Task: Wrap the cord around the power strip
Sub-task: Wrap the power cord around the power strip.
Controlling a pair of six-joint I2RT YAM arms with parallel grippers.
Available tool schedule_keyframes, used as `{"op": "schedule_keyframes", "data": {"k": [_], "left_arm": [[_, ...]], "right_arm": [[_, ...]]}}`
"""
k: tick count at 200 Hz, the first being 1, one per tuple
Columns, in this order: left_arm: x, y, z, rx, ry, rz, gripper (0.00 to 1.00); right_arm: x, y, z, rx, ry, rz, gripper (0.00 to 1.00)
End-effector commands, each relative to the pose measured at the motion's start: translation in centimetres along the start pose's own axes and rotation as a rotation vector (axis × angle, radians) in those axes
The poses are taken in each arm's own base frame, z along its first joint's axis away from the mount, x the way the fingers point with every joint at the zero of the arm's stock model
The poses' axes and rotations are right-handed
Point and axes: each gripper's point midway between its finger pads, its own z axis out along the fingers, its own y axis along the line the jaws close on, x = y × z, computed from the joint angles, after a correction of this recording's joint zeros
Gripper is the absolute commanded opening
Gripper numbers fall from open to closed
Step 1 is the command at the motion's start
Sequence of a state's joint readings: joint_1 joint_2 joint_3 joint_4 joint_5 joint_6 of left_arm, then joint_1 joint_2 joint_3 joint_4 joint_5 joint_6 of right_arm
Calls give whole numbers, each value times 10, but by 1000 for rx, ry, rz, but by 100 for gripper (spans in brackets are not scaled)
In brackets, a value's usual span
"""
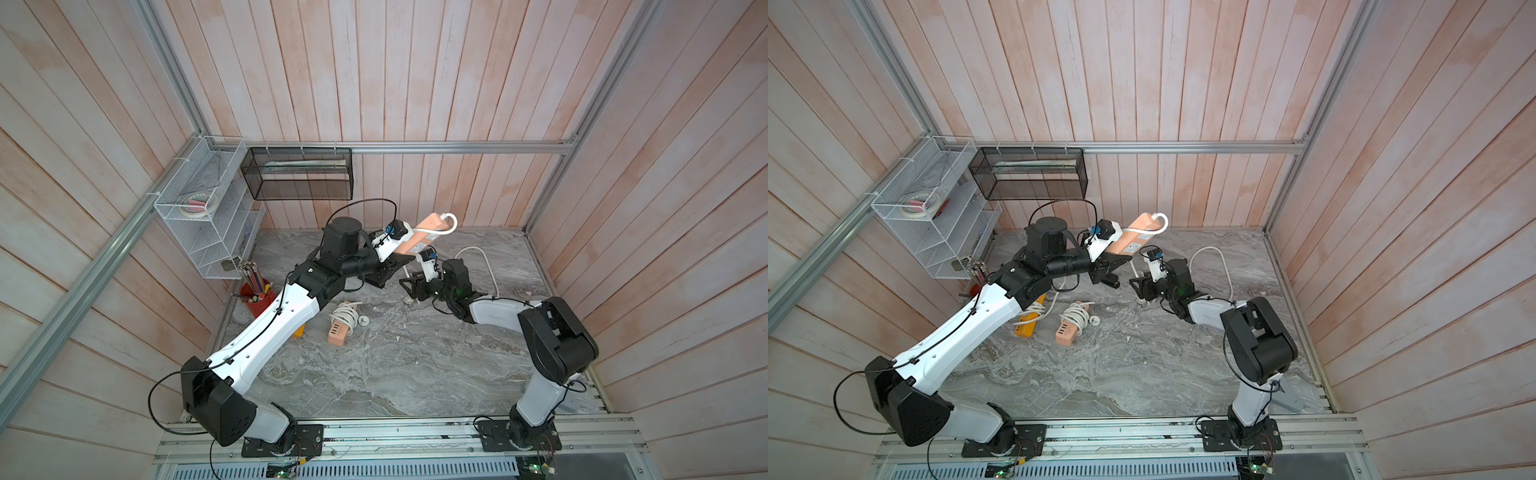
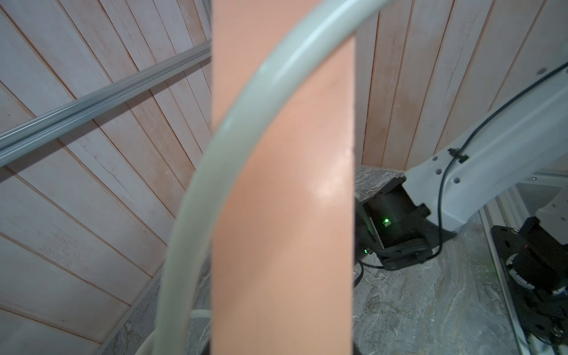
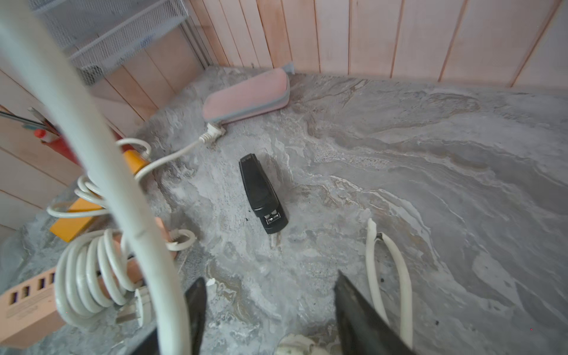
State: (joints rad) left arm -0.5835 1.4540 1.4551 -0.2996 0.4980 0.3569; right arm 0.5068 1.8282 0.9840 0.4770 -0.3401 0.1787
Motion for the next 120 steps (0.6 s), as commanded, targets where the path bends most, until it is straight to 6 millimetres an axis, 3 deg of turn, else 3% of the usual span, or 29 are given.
{"op": "schedule_keyframes", "data": {"k": [1, 14, 30, 49, 61, 86, 106, 120], "left_arm": [[-7, 35, -5, -96, -32, -37, 0], [10, 65, -8, -184, 10, -84, 0], [43, 107, -13, -314, 104, -139, 0], [89, 152, -20, -444, 225, -207, 0], [117, 169, -22, -494, 304, -225, 0], [161, 172, -15, -477, 458, -196, 0], [172, 159, -10, -408, 483, -217, 0], [167, 154, -11, -390, 450, -246, 0]], "right_arm": [[9, -10, 2, 110, 61, -29, 25], [15, -15, -9, 162, 76, -50, 10], [25, -15, -30, 246, 112, -158, 0], [33, -2, -55, 320, 160, -376, 0], [33, 7, -72, 361, 173, -520, 0], [2, 10, -109, 494, 109, -678, 0], [-37, 6, -130, 554, 66, -732, 0], [-47, -2, -134, 556, 96, -744, 0]]}}
